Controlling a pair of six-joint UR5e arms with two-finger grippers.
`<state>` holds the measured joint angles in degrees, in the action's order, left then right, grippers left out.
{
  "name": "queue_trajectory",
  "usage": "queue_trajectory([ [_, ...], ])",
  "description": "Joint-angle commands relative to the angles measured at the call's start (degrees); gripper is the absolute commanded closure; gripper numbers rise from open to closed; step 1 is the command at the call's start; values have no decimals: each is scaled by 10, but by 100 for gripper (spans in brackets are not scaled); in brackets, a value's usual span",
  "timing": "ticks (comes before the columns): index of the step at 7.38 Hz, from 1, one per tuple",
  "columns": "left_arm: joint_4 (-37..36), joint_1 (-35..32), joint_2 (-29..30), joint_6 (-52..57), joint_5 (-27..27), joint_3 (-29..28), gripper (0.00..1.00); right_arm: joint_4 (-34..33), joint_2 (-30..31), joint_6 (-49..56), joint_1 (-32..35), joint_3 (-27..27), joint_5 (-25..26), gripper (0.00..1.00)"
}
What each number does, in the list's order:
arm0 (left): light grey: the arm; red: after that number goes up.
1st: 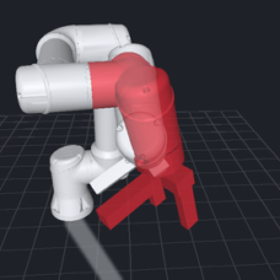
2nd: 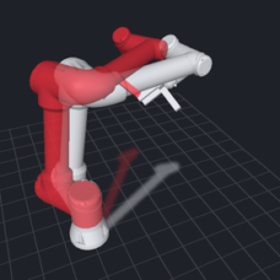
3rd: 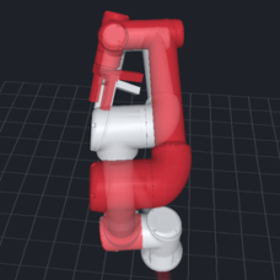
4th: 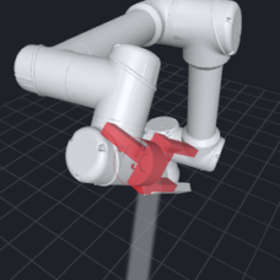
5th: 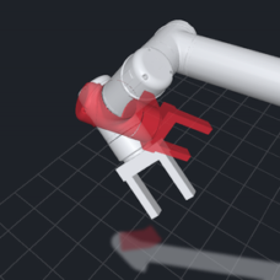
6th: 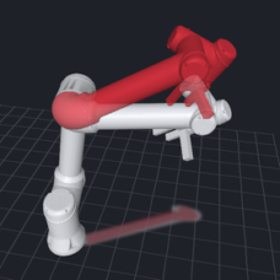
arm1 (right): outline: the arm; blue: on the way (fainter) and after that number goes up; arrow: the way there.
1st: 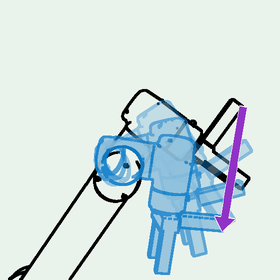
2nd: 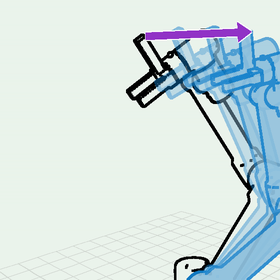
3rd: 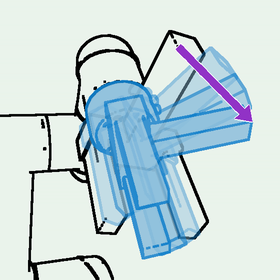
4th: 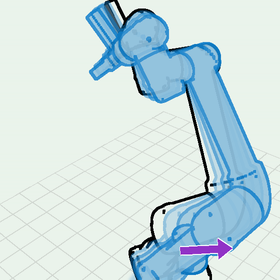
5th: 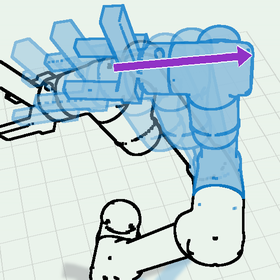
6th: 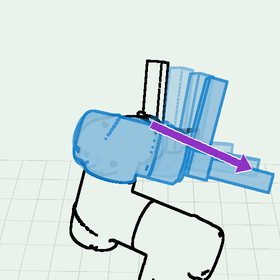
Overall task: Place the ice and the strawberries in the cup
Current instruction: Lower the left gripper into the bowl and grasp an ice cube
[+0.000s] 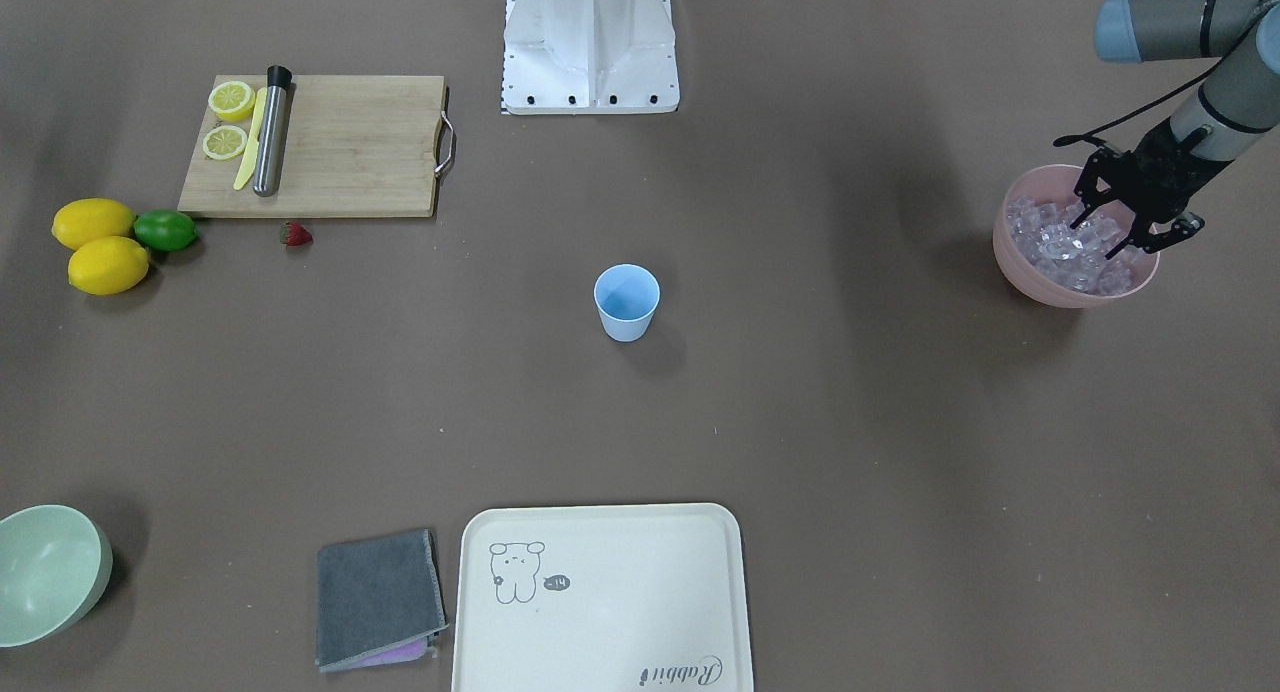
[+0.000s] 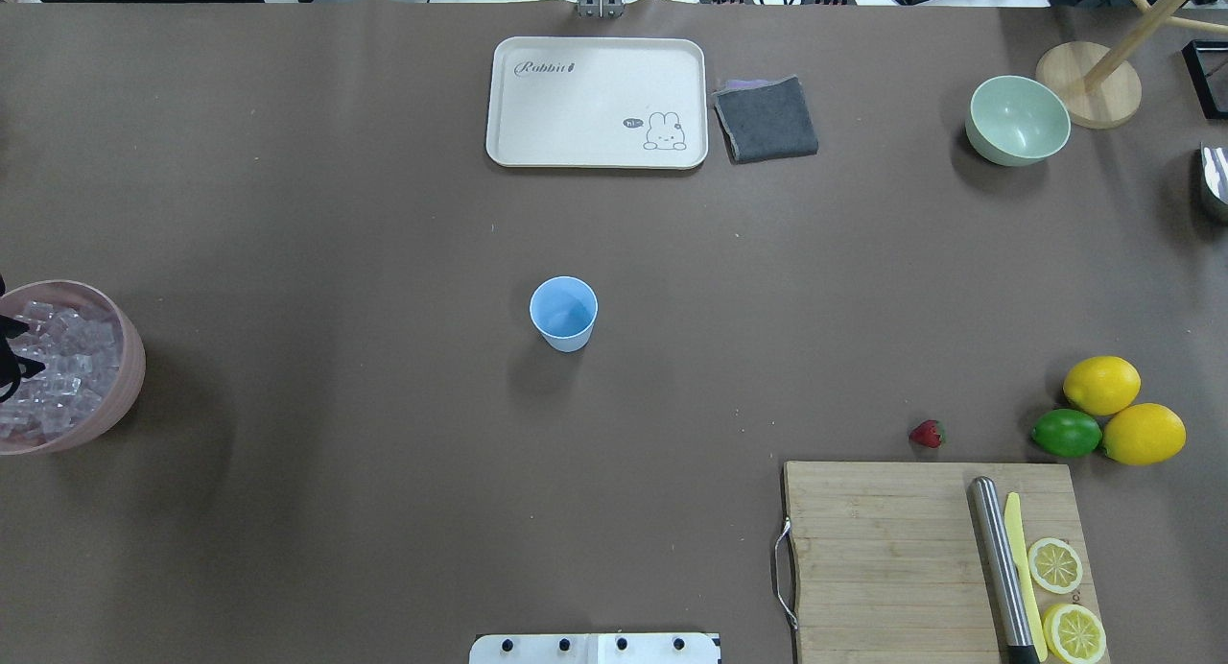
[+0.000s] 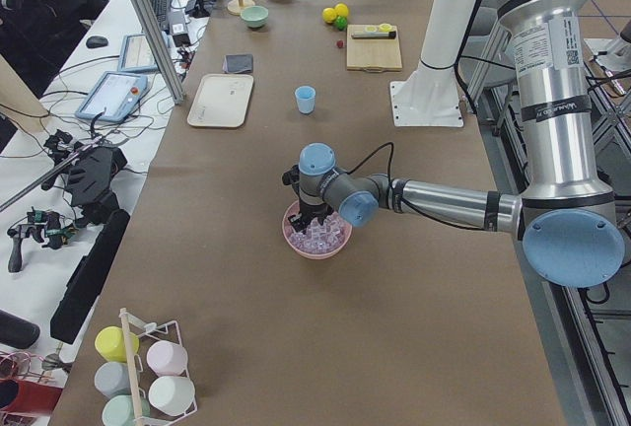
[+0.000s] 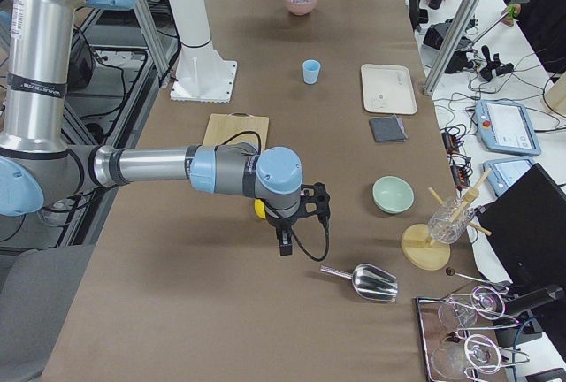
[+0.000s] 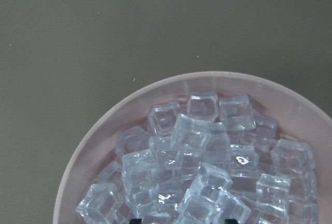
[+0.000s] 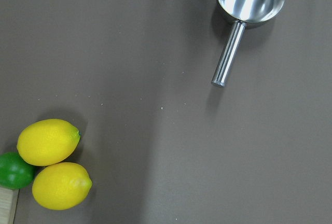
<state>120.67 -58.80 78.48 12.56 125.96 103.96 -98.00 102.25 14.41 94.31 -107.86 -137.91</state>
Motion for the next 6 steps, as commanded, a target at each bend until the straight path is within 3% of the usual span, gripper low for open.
queue_trajectory([
  [1,0,0,0,0,0,-2,41,0,4,0,0,-3,-1,0],
  [4,0,1,3,0,0,-5,48,0,4,0,-1,-3,-2,0],
  [6,0,1,3,0,0,-6,63,-1,4,0,0,-3,-2,0],
])
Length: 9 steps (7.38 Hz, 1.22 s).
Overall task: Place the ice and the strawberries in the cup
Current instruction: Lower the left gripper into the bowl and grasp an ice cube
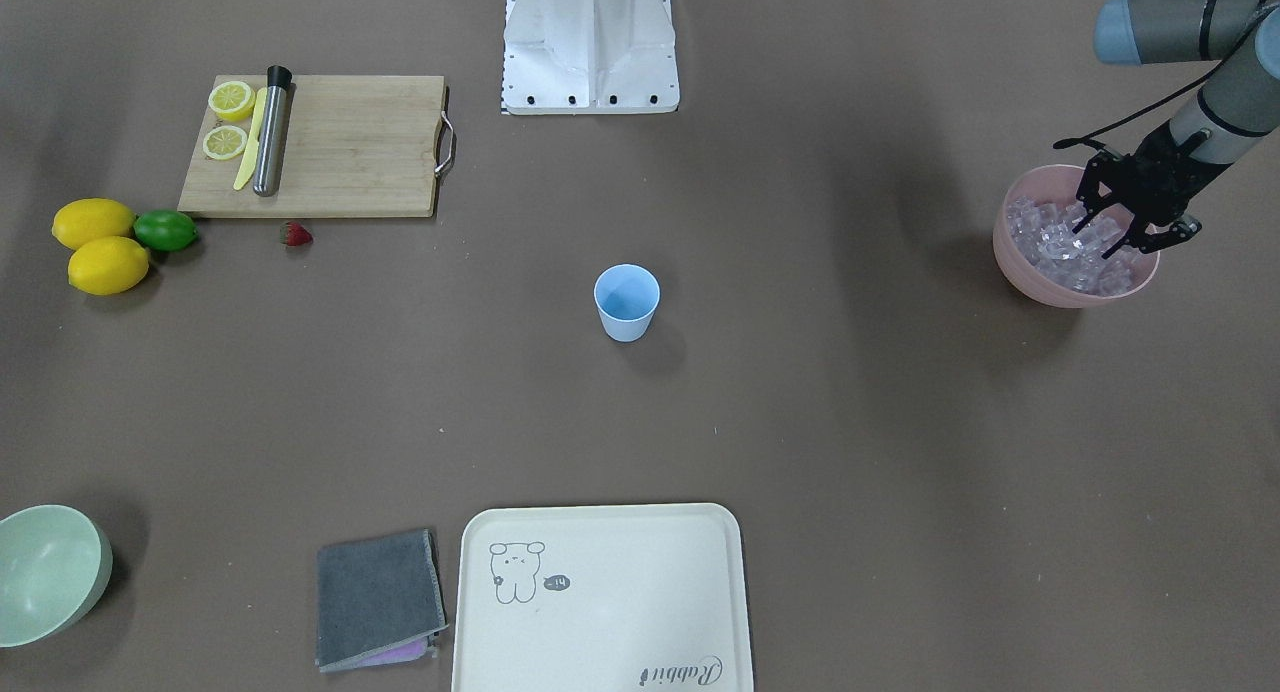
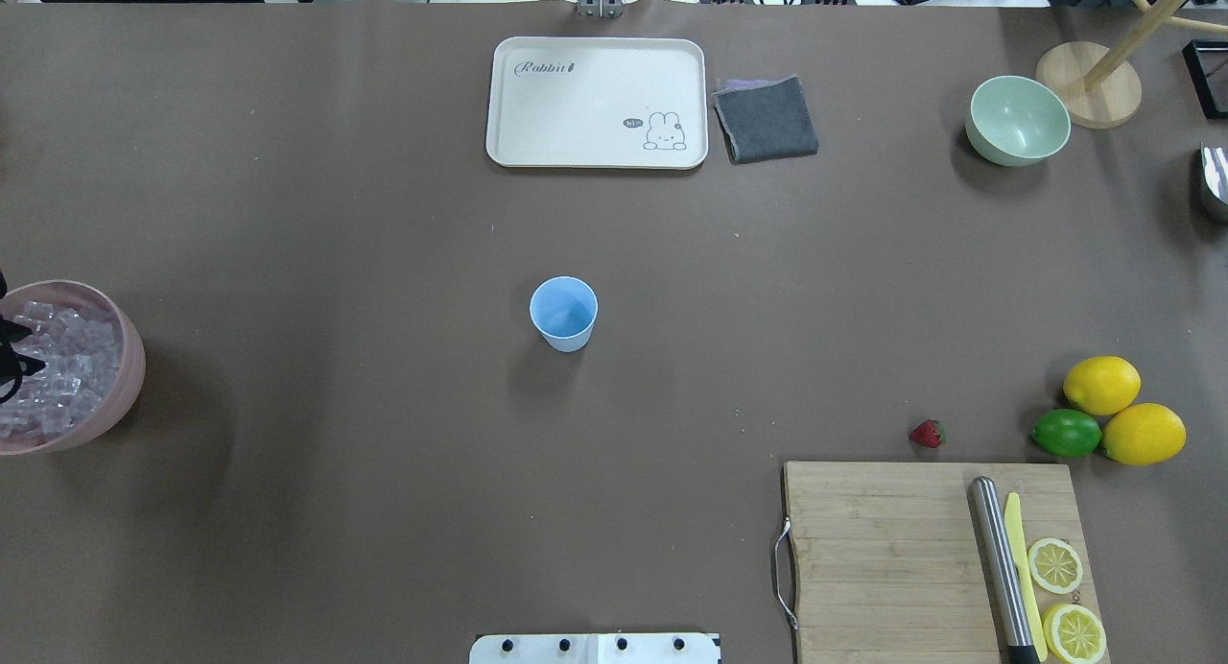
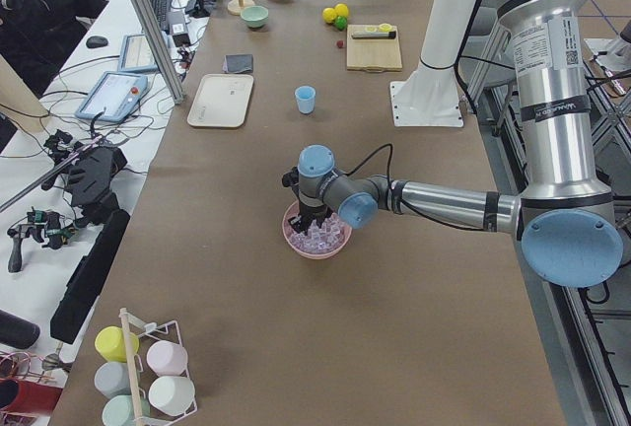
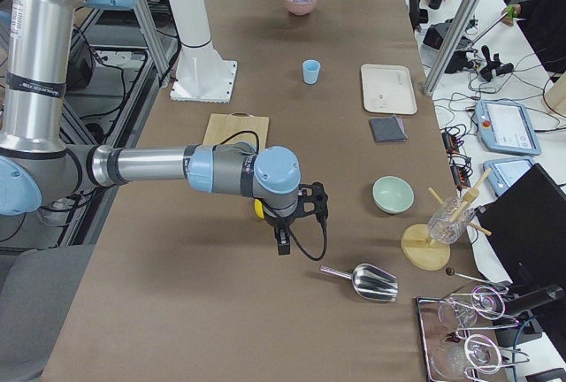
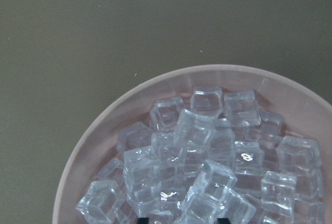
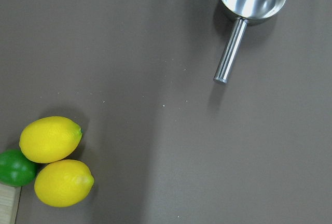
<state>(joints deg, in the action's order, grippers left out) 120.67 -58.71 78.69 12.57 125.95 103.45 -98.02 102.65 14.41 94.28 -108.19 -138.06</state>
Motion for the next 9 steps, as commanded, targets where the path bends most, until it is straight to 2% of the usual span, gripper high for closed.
queue_trajectory([
  [1,0,0,-1,0,0,-1,71,-1,0,0,0,0,0,0],
  [2,0,0,-1,0,0,-3,77,-1,0,0,0,-2,0,0],
  [4,0,0,0,0,1,-1,100,-1,0,0,0,-4,0,0],
  [6,-1,-9,-1,0,7,13,100,-1,0,0,0,-4,0,0],
  [9,-7,-58,0,0,19,27,100,-1,3,0,0,-7,0,0],
])
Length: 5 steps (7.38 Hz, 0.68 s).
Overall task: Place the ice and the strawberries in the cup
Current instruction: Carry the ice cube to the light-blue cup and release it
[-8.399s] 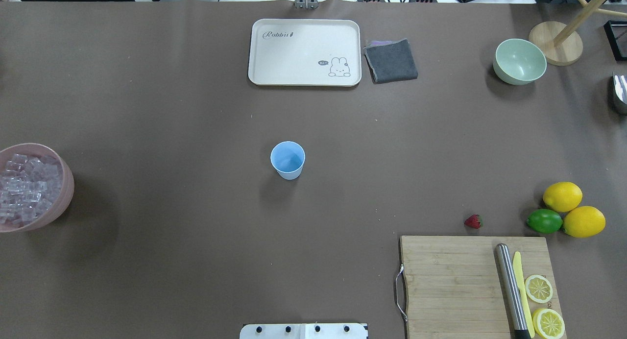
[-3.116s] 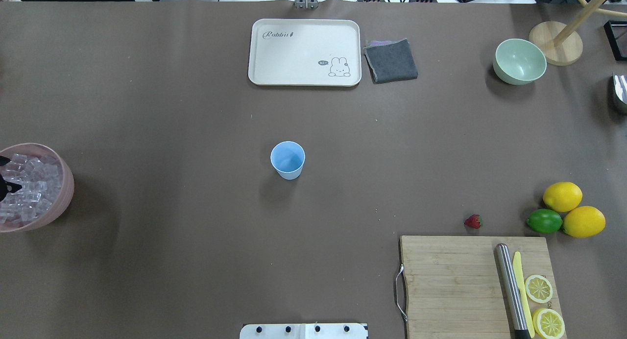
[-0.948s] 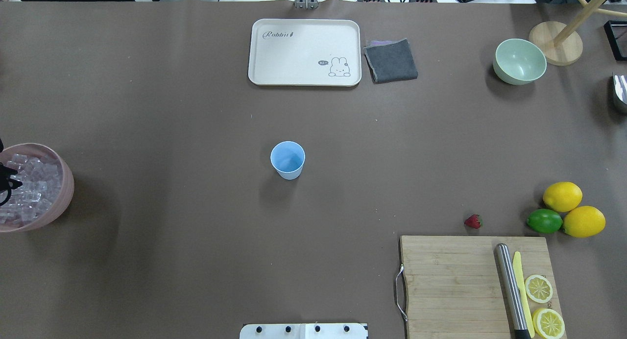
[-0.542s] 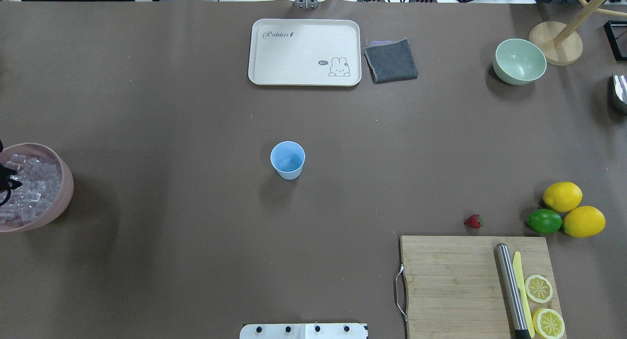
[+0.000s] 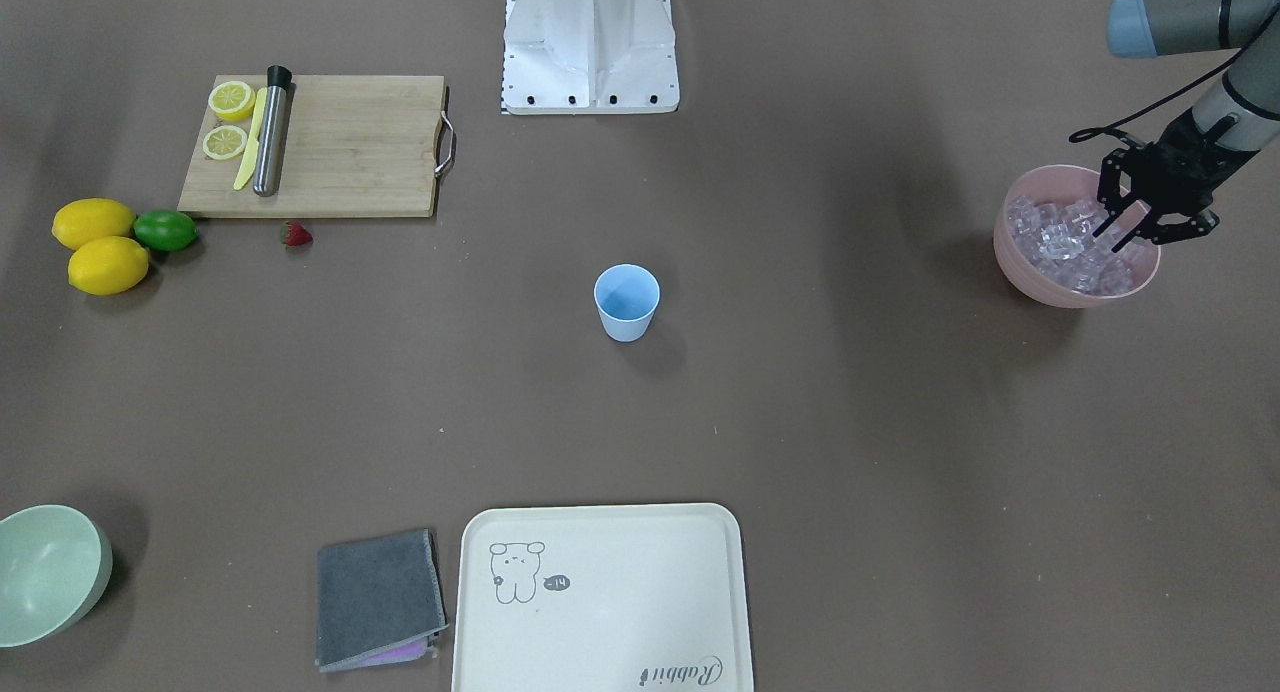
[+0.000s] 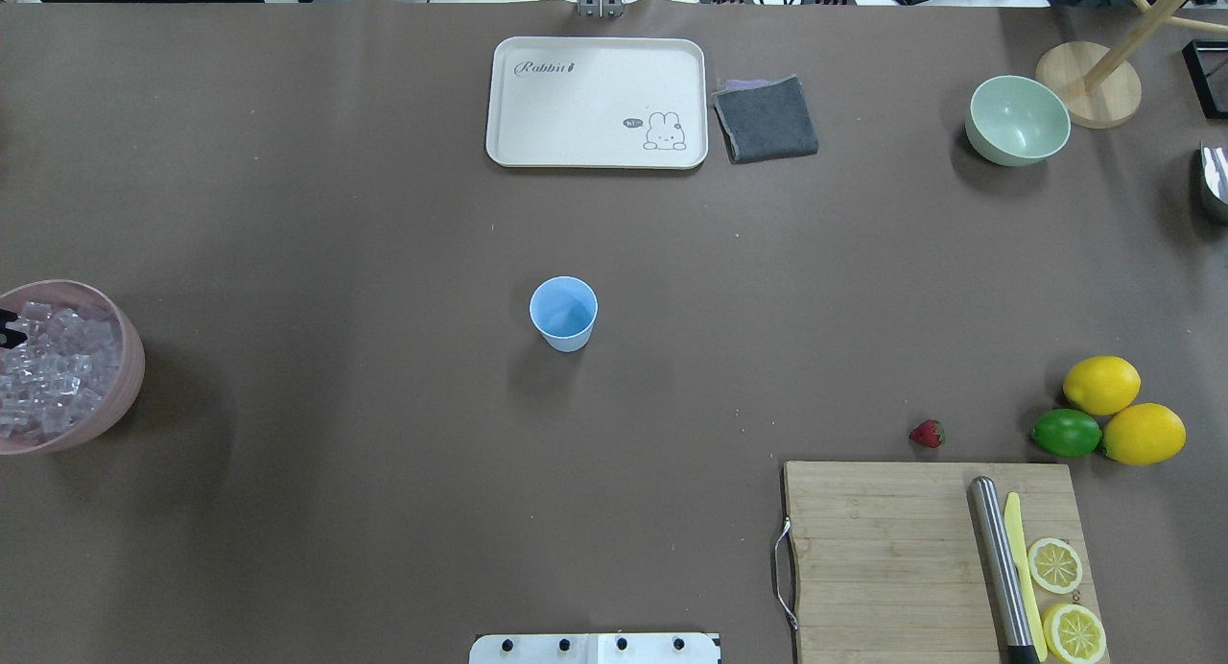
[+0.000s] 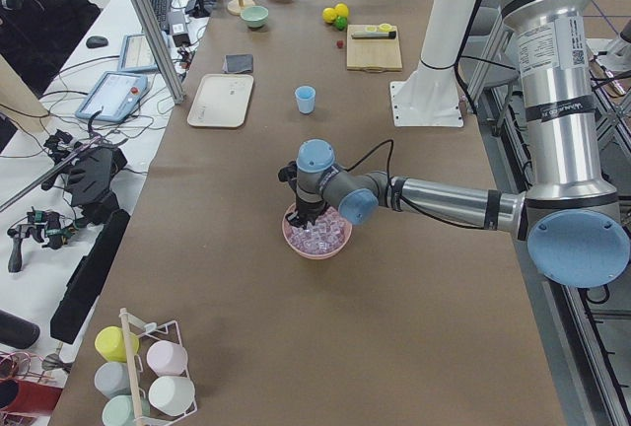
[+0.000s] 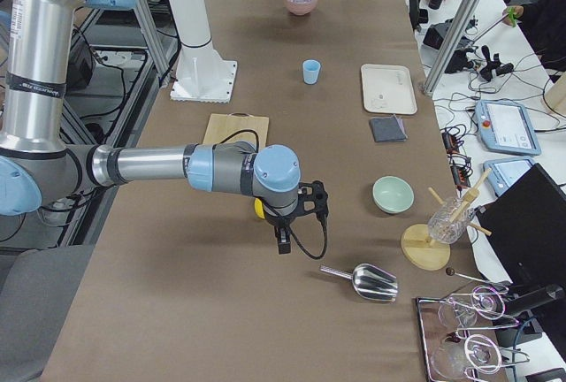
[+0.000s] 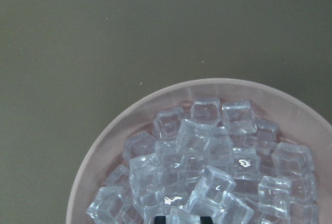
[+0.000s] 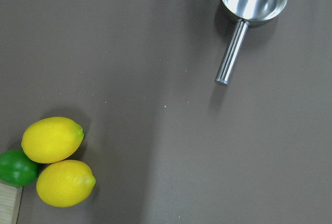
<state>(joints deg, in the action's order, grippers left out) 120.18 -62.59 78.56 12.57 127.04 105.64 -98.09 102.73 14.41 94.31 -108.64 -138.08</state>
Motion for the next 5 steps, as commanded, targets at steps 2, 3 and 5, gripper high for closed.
queue_trajectory([
  [2,-38,-55,30,-11,51,17,100,0,3,0,0,-4,0,0],
  [3,-129,-63,70,-31,51,51,100,0,3,0,0,-4,-2,0],
  [5,-196,-53,149,-178,51,70,100,-1,6,0,0,-8,-4,0],
])
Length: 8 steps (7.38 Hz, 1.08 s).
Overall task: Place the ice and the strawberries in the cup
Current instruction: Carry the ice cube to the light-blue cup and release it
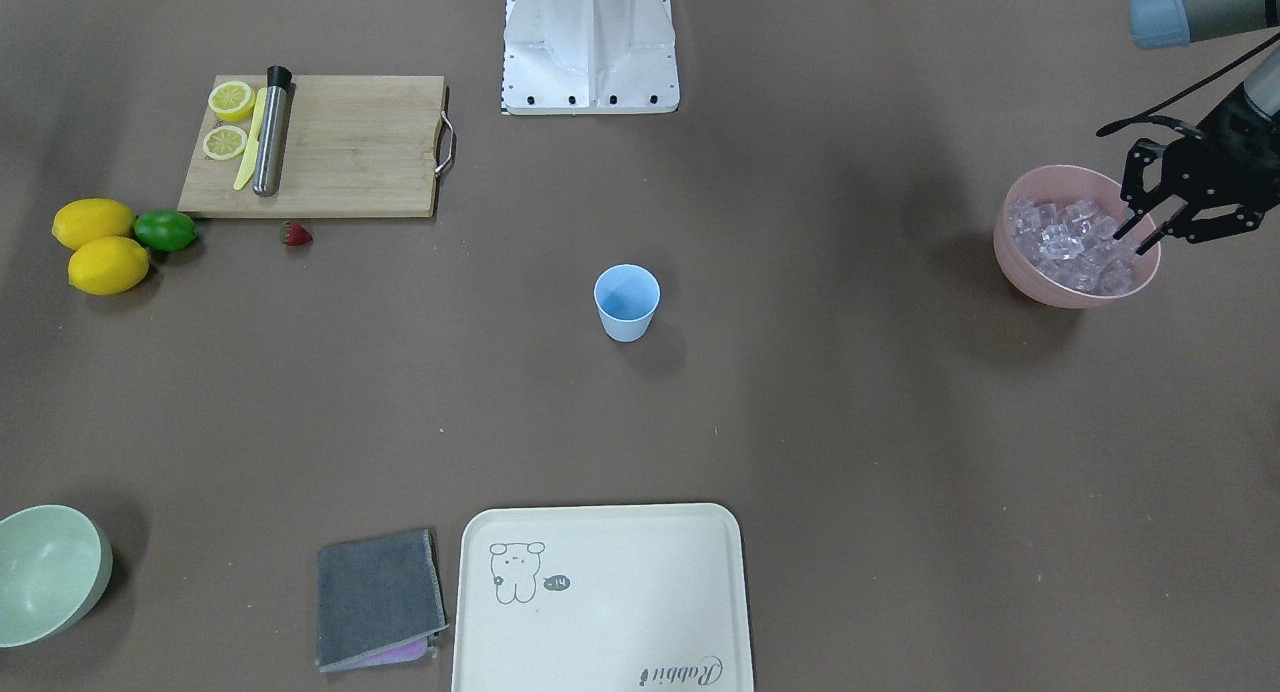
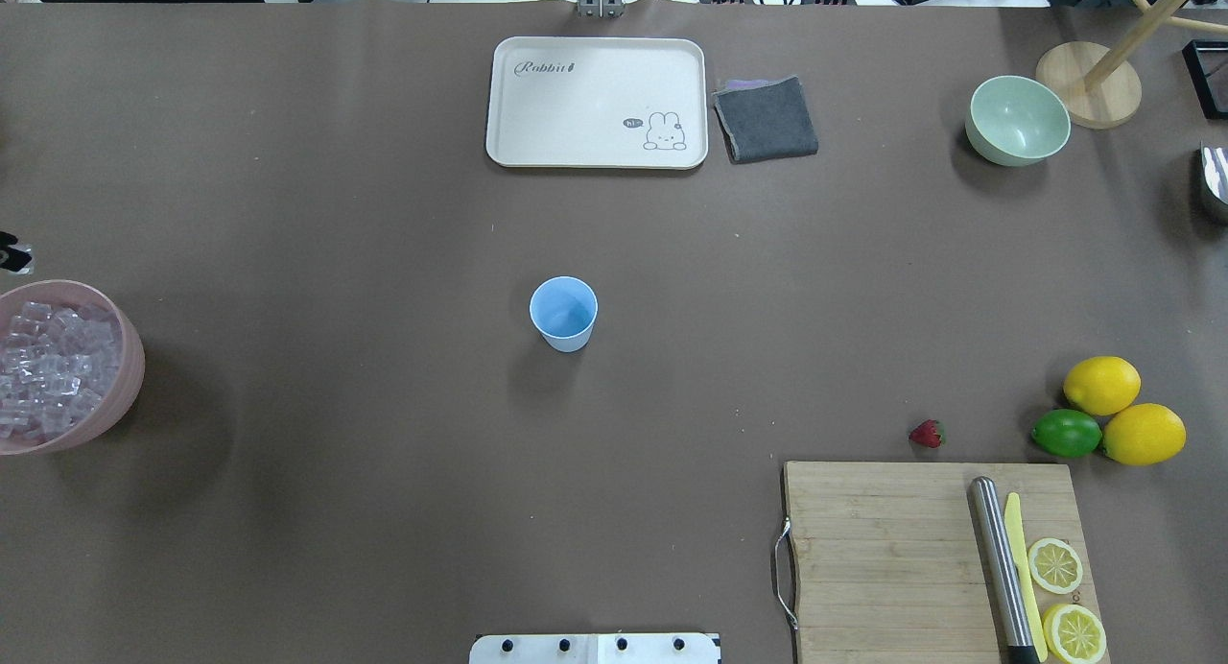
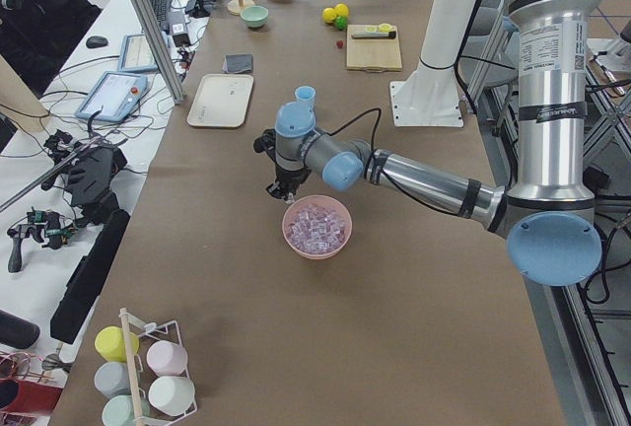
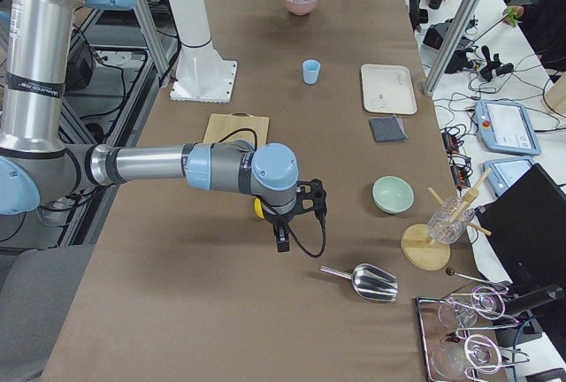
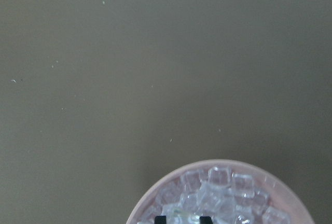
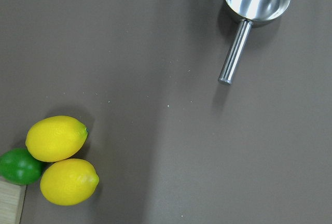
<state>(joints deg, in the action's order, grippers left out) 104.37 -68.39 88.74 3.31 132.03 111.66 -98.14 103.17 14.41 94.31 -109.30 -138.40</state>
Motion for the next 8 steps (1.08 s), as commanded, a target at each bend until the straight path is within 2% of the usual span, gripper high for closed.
queue_trajectory([
  [1,-38,38,84,-177,1,9,100,0,2,0,0,-1,-1,0],
  [3,-44,131,161,-376,-23,3,100,1,1,0,0,-2,0,0],
  [4,-70,174,202,-447,-54,1,100,1,-2,0,0,-6,0,0],
  [6,-165,255,330,-571,-112,-13,100,1,-2,-1,0,-9,0,0],
  [8,-163,328,427,-656,-176,-90,100,1,-2,-1,-1,-11,0,0],
])
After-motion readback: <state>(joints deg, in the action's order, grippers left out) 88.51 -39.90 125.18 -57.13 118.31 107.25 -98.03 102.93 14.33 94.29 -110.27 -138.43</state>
